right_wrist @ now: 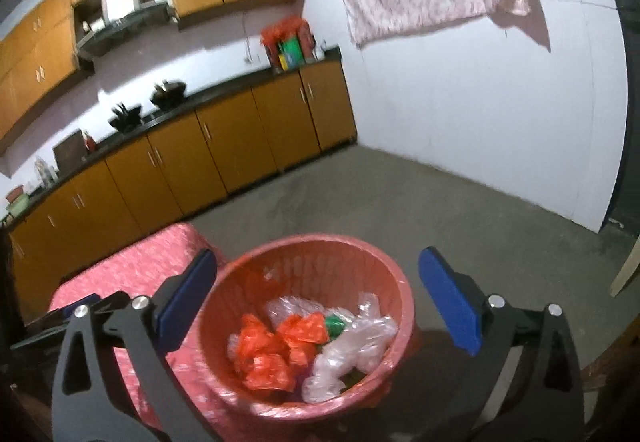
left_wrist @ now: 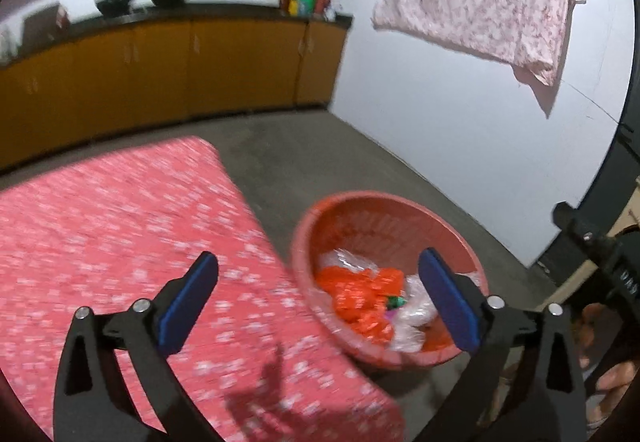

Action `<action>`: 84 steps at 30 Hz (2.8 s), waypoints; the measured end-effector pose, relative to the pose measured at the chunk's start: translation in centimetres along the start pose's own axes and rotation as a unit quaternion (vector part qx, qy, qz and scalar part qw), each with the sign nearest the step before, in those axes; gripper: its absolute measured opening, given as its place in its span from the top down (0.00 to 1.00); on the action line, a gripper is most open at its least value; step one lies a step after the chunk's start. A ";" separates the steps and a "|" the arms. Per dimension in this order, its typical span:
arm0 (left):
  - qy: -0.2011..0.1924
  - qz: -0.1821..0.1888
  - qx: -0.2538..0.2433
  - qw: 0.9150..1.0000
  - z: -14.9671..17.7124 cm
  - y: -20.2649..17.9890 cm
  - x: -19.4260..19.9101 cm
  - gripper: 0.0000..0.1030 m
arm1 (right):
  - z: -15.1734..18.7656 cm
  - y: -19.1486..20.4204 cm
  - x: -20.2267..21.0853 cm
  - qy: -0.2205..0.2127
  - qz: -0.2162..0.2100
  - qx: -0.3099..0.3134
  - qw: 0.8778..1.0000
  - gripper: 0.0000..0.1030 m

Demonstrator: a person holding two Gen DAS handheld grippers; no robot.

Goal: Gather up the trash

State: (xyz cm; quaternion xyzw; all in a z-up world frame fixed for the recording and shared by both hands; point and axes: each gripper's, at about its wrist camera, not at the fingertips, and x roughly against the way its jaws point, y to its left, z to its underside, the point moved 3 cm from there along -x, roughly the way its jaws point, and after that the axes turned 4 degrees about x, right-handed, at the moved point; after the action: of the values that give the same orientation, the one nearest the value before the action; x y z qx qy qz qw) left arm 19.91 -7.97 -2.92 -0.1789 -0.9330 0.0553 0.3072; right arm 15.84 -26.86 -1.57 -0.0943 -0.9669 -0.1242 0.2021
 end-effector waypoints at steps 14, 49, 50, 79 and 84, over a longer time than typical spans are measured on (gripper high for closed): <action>-0.120 -0.111 -0.029 0.986 3.1 2.9 14.2 0.02 | 2.3 8.8 11.0 -0.048 0.007 0.113 0.992 0.04; -0.109 -0.174 0.007 0.979 10.4 7.3 19.8 0.02 | 9.5 12.1 17.0 -0.026 -0.009 0.139 0.990 0.04; -0.110 -0.174 0.006 0.979 10.4 7.3 19.9 0.02 | 9.6 12.1 17.1 -0.026 -0.009 0.139 0.990 0.04; -0.094 -0.155 0.011 0.983 10.9 7.2 19.7 0.02 | 10.4 12.1 16.9 -0.010 -0.005 0.134 0.991 0.04; -0.095 -0.155 0.011 0.983 10.9 7.2 19.7 0.02 | 10.4 12.1 16.9 -0.010 -0.005 0.134 0.991 0.04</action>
State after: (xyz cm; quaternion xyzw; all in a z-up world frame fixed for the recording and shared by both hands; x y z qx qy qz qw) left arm 0.87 6.04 -2.29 -0.0228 -0.9738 0.0340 0.2236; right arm -0.38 -10.25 -1.38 -0.0624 -0.9773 0.0067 0.2024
